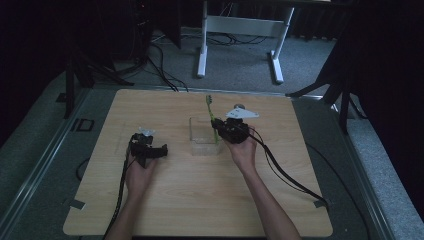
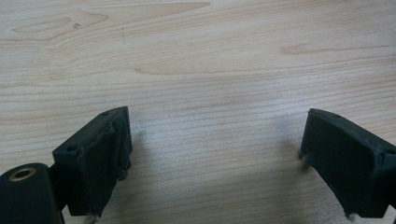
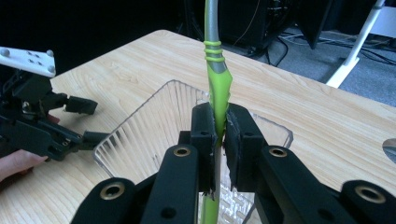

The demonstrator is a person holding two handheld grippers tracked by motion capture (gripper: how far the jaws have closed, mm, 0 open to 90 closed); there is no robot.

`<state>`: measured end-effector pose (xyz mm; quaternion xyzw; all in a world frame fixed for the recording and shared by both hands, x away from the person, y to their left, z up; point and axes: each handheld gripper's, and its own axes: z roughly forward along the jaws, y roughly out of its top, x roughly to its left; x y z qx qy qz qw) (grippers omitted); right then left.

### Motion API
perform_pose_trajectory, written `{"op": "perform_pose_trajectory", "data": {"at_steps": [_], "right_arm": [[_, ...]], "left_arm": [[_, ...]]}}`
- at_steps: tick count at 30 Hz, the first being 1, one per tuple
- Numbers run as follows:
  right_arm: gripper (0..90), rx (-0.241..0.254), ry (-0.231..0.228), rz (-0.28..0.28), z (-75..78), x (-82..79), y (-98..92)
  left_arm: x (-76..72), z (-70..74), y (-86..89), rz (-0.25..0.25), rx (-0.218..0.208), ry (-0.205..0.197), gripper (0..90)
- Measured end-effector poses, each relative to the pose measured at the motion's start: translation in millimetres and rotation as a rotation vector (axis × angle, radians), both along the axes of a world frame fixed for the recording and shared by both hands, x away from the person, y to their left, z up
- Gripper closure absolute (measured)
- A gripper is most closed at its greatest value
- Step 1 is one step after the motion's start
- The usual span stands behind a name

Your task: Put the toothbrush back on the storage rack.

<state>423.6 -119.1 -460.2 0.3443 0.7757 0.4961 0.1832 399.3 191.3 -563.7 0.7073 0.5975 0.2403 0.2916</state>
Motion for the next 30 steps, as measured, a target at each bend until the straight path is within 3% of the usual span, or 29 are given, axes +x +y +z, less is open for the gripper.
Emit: {"op": "perform_pose_trajectory", "data": {"at_steps": [5,8,13,30], "right_arm": [[80.4,-0.001,0.013,0.013,-1.5,0.6,0.4],[63.2,0.004,0.022,0.025,-1.9,0.2,0.7],[55.4,0.005,0.013,0.018,-1.4,-2.8,0.1],[45.5,0.079,0.008,0.058,20.5,-16.5,-10.7]], "left_arm": [[0.0,0.0,0.0,0.000,0.000,0.000,9.3],[0.0,-0.1,-0.2,0.001,-0.002,-0.002,9.3],[-0.1,0.0,0.0,-0.002,0.001,0.000,9.3],[-0.1,-0.1,-0.3,0.001,-0.002,-0.001,9.3]]}}
